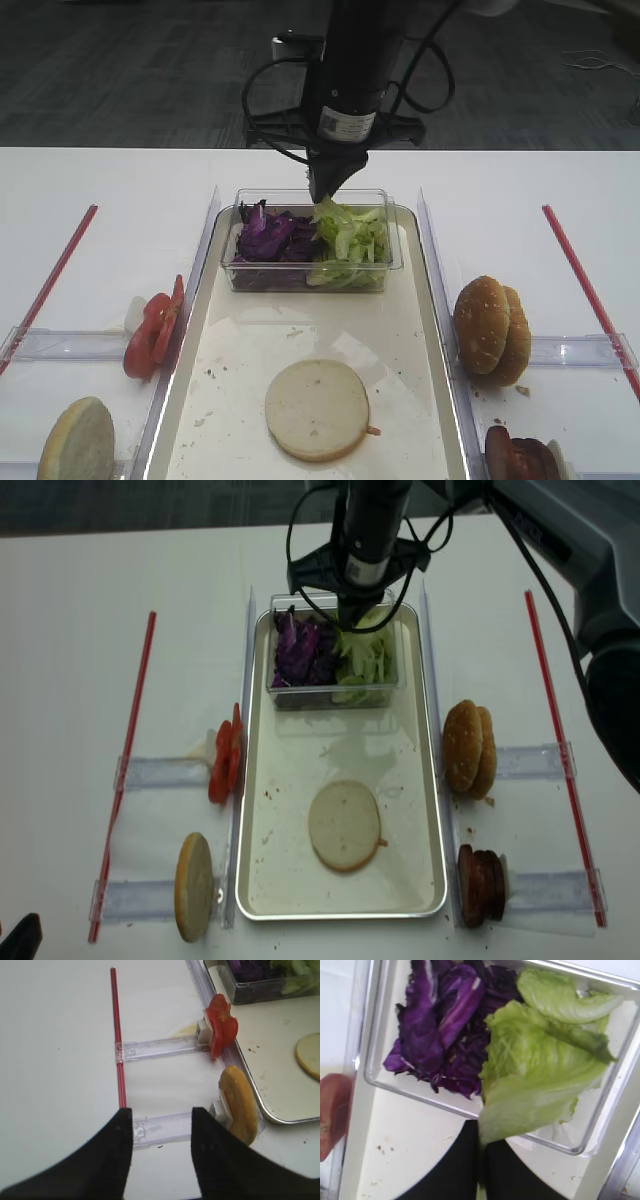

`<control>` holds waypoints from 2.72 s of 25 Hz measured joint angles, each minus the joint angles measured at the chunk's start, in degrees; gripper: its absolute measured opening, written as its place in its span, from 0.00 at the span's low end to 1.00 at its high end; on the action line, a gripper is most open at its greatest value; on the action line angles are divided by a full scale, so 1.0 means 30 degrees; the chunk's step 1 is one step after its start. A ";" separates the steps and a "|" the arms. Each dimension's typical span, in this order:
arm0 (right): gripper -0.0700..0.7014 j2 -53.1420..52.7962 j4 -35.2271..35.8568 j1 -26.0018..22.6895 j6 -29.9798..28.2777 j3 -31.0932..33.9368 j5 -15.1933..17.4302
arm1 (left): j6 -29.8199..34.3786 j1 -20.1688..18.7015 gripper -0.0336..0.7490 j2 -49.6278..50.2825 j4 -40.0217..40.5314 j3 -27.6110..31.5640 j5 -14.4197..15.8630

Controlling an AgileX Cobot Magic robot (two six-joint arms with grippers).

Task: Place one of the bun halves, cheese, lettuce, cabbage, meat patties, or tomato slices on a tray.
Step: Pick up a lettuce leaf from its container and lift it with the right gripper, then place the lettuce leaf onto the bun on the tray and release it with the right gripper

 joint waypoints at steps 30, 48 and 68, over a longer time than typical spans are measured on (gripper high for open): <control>0.14 -0.6388 0.1613 0.4354 0.0853 1.3266 -0.5278 | 0.0000 0.0000 0.39 0.0000 0.0000 0.0000 0.0000; 0.14 -0.3252 0.2720 0.4354 0.0437 1.3307 -0.6545 | 0.0000 0.0000 0.39 0.0000 0.0000 0.0000 0.0000; 0.78 -0.3209 0.2796 0.4354 0.0437 1.3307 -0.5829 | 0.0000 0.0000 0.39 0.0000 0.0000 0.0000 0.0000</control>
